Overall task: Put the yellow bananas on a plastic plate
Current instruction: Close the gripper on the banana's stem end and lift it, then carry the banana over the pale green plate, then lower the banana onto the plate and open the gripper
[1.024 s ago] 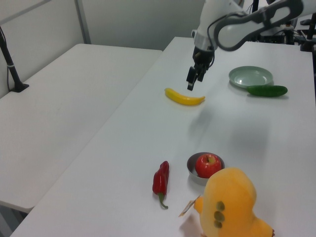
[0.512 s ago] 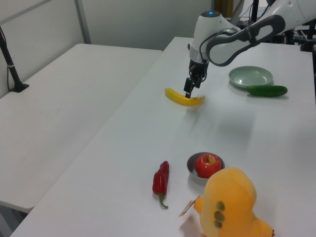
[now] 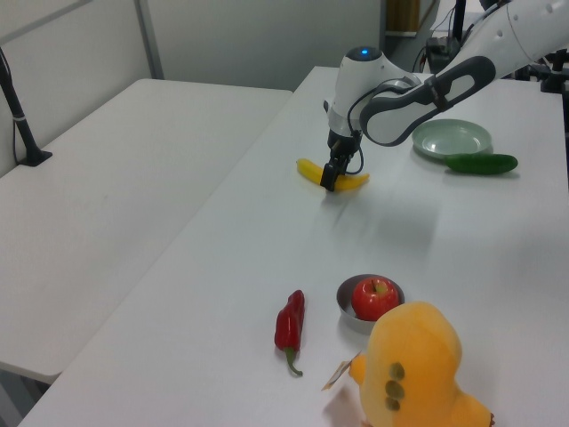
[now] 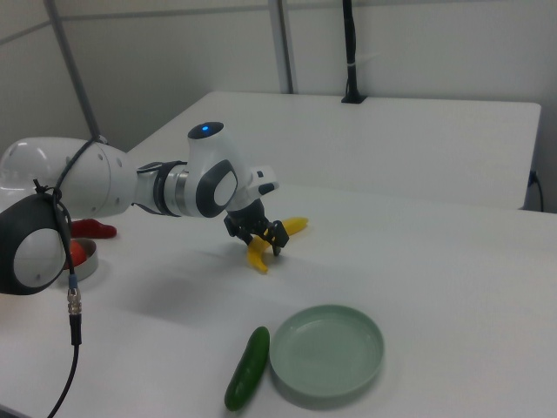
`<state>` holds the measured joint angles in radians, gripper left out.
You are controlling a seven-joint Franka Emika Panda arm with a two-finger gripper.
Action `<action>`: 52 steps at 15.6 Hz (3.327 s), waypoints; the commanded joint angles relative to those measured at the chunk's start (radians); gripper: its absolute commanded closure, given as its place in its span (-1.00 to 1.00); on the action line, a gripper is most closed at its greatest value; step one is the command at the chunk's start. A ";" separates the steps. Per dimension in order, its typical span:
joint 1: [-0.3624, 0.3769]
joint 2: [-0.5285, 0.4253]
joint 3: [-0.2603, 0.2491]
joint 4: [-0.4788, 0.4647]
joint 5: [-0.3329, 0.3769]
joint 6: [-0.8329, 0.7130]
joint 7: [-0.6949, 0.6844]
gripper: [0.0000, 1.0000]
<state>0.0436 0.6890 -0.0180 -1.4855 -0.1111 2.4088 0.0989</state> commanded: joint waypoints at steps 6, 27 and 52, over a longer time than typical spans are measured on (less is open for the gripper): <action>0.002 0.020 0.006 0.013 -0.150 0.013 0.059 0.56; -0.165 -0.499 0.023 -0.315 -0.206 -0.516 -0.015 0.51; -0.269 -0.483 -0.063 -0.349 -0.322 -0.462 0.001 -1.00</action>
<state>-0.2451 0.2448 -0.0807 -1.8348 -0.4380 1.9417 0.0963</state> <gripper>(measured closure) 0.000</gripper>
